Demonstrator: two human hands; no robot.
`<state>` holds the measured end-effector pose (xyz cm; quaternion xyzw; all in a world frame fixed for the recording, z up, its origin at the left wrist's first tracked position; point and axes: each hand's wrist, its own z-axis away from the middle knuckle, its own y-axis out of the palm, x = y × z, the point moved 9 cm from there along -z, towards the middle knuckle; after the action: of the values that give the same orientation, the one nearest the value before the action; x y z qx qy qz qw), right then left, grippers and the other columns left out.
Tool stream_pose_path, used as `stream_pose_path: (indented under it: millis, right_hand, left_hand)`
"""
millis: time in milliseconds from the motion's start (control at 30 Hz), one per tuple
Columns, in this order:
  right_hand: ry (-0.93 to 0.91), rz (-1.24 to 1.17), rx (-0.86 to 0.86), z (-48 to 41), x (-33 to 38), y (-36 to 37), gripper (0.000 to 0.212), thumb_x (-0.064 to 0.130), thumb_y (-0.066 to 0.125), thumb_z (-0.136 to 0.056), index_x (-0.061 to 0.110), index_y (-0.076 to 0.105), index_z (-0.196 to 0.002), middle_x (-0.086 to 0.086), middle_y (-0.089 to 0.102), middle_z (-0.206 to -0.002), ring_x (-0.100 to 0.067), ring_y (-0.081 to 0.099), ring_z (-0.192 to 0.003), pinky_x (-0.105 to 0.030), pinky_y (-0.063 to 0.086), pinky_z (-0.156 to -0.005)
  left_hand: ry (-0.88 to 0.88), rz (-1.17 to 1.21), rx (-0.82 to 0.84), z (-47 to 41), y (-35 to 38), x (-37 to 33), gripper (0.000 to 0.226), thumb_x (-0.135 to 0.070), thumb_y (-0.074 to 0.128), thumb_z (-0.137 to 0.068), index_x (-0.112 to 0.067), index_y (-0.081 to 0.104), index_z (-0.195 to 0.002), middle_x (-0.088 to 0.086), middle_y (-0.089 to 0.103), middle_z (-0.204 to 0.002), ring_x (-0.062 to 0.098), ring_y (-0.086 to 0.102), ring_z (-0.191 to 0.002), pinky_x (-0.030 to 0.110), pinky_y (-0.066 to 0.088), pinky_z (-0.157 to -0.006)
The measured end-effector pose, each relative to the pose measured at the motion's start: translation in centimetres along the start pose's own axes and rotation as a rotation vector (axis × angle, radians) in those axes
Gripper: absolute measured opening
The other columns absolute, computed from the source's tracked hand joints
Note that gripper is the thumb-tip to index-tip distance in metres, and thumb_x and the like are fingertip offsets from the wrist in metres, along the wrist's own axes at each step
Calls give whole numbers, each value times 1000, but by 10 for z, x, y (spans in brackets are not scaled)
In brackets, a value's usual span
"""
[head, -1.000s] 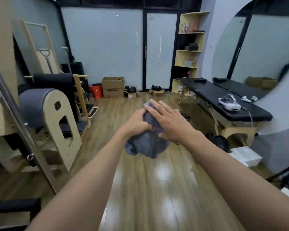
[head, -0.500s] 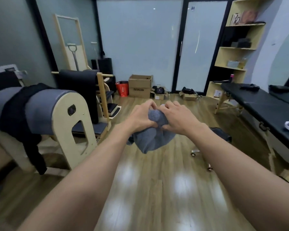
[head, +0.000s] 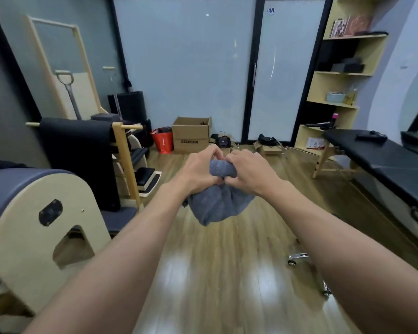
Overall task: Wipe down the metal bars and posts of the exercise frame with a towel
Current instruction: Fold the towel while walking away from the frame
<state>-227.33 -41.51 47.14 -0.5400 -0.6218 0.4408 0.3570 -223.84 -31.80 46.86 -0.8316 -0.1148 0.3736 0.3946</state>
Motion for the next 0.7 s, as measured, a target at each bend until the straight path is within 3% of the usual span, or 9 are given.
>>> stream_pose_path:
  millis: [200, 300, 467, 700]
  right_hand:
    - [4, -151, -65, -144, -70, 53, 24, 37, 62, -78, 20, 50, -90, 5, 49, -89, -23, 55, -95, -34, 41, -69]
    - [3, -168, -65, -225, -100, 76, 26, 37, 62, -78, 17, 56, -94, 2, 55, -93, -25, 56, -94, -36, 46, -70]
    - [-30, -178, -78, -351, -125, 122, 30, 38, 61, -79, 16, 59, -99, -3, 59, -99, -26, 56, -95, -41, 50, -74]
    - [-79, -131, -150, -538, -160, 198, 30, 38, 61, -80, 14, 56, -96, -2, 57, -96, -25, 55, -92, -38, 48, -69]
  left_hand:
    - [-37, -56, -53, -141, 6, 98, 41, -25, 80, -69, -23, 55, -102, -3, 65, -92, 19, 62, -87, 40, 53, -77]
    - [-44, -146, -80, -207, 2, 147, 42, -32, 76, -76, -22, 55, -112, -1, 65, -103, 20, 62, -94, 37, 51, -80]
    - [-85, -314, -105, -295, -7, 242, 52, -40, 67, -83, -27, 45, -129, 4, 54, -112, 24, 58, -100, 44, 51, -85]
    - [-115, -334, -155, -439, -22, 395, 61, -37, 60, -83, -26, 38, -138, 6, 54, -119, 28, 59, -105, 45, 52, -86]
